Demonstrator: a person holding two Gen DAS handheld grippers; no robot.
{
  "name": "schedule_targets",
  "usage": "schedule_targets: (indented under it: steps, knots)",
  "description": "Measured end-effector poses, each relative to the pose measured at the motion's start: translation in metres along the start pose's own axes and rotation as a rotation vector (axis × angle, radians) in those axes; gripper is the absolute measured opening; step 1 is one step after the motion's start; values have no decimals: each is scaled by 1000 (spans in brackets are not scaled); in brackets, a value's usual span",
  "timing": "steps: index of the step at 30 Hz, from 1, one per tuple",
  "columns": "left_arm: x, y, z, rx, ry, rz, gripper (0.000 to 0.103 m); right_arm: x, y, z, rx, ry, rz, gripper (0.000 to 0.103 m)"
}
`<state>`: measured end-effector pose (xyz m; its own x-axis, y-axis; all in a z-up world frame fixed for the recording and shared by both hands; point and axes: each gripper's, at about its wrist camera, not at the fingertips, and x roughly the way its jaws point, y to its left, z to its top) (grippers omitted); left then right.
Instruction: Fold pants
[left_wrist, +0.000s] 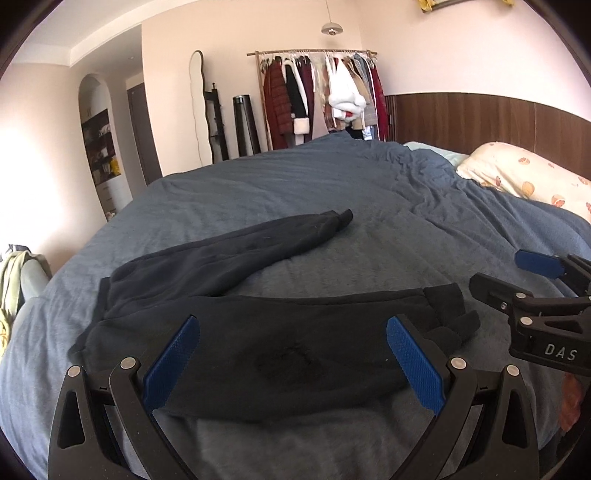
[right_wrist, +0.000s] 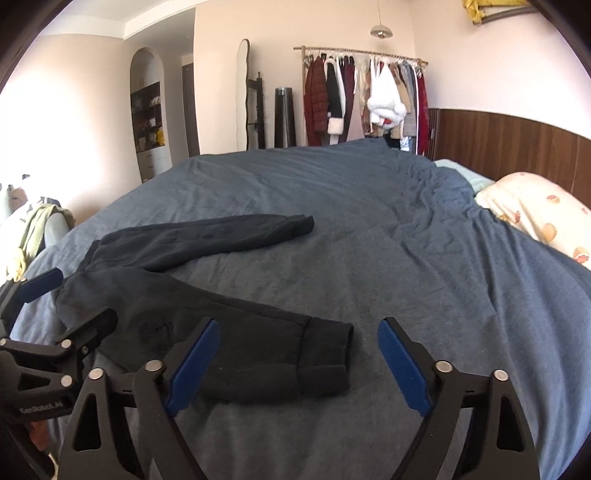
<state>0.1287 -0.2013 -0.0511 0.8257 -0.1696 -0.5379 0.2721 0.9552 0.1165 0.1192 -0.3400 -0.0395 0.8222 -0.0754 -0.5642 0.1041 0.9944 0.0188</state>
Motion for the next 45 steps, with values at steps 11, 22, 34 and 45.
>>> schedule_targets:
  steps: [11, 22, 34, 45]
  knots:
    - [50, -24, 3, 14, 55, -26, 103, 54, -29, -6, 7, 120, 81, 63]
    - [81, -39, -3, 30, 106, -38, 103, 91, -51, -14, 52, 205, 141, 47]
    - [97, -44, -5, 40, 133, -41, 103, 116, -65, -20, 123, 280, 204, 39]
    - [107, -50, -1, 42, 132, -33, 103, 113, -78, -6, 192, 206, 218, 9]
